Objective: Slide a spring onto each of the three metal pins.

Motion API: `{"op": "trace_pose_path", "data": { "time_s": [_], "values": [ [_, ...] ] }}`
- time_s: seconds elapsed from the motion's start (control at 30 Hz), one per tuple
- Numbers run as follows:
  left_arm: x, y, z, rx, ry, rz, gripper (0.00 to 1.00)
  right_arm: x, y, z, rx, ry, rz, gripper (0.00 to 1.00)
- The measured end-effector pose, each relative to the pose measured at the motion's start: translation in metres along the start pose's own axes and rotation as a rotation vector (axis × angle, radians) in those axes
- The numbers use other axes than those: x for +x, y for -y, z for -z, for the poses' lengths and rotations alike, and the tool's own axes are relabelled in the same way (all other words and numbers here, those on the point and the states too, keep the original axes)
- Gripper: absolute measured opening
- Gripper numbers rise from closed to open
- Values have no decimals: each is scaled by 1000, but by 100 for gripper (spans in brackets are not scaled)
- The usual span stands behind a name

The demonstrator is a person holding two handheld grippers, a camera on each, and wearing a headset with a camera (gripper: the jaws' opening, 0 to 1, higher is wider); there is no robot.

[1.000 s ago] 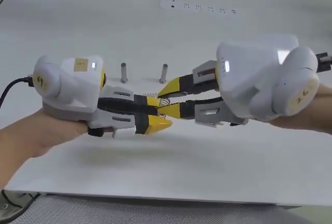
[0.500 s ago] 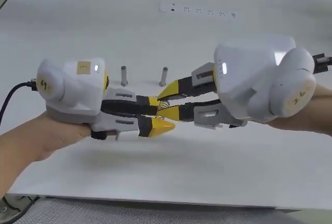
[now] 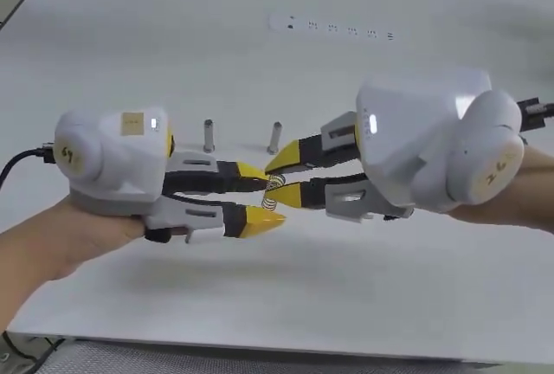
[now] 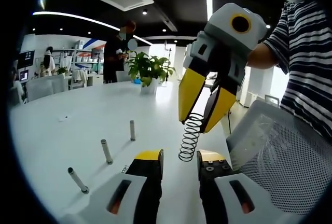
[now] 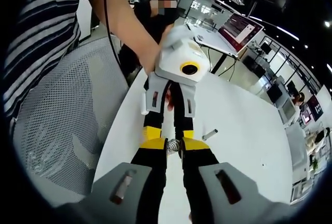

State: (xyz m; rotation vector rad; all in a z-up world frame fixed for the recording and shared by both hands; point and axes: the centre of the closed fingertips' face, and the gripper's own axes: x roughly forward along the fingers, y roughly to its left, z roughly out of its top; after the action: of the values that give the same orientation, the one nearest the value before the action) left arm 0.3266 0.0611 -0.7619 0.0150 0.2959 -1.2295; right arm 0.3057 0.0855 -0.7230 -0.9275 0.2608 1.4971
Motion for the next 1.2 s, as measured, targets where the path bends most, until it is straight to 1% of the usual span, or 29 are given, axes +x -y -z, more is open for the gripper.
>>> {"op": "trace_pose_path", "data": {
  "time_s": [0.1, 0.2, 0.3, 0.43, 0.57, 0.73, 0.8, 0.9, 0.97, 1.07, 1.13, 1.2],
  "values": [
    [-3, -3, 2, 0, -4, -17, 29, 0, 0, 1, -1, -2, -1, 11],
    [-7, -8, 5, -11, -4, -45, 33, 0, 1, 1, -3, -3, 1, 11],
    [-11, -14, 11, -3, -25, -79, 36, 0, 2, 2, -5, -7, 4, 11],
    [-18, -17, 13, -10, -25, -102, 41, 0, 4, 4, -3, -9, 9, 11],
    [-24, -23, 21, -2, -55, -130, 44, 0, 5, 4, -1, -10, 13, 11],
    [-35, -31, 21, -16, -46, -170, 51, -1, 6, 6, 1, -14, 20, 11],
    [-39, -35, 20, -12, -44, -192, 53, -1, 7, 8, 3, -17, 23, 11],
    [-46, -39, 19, -17, -34, -215, 58, -2, 8, 11, 7, -22, 26, 11],
    [-50, -41, 19, -22, -30, -229, 59, -1, 8, 12, 5, -25, 26, 11],
    [-59, -45, 28, -29, -44, -257, 60, -1, 8, 13, 6, -28, 27, 11],
    [-64, -47, 32, -37, -49, -273, 64, -1, 9, 13, 7, -28, 30, 11],
    [-70, -50, 34, -47, -45, -296, 68, -1, 9, 14, 8, -29, 32, 11]
  ]
}}
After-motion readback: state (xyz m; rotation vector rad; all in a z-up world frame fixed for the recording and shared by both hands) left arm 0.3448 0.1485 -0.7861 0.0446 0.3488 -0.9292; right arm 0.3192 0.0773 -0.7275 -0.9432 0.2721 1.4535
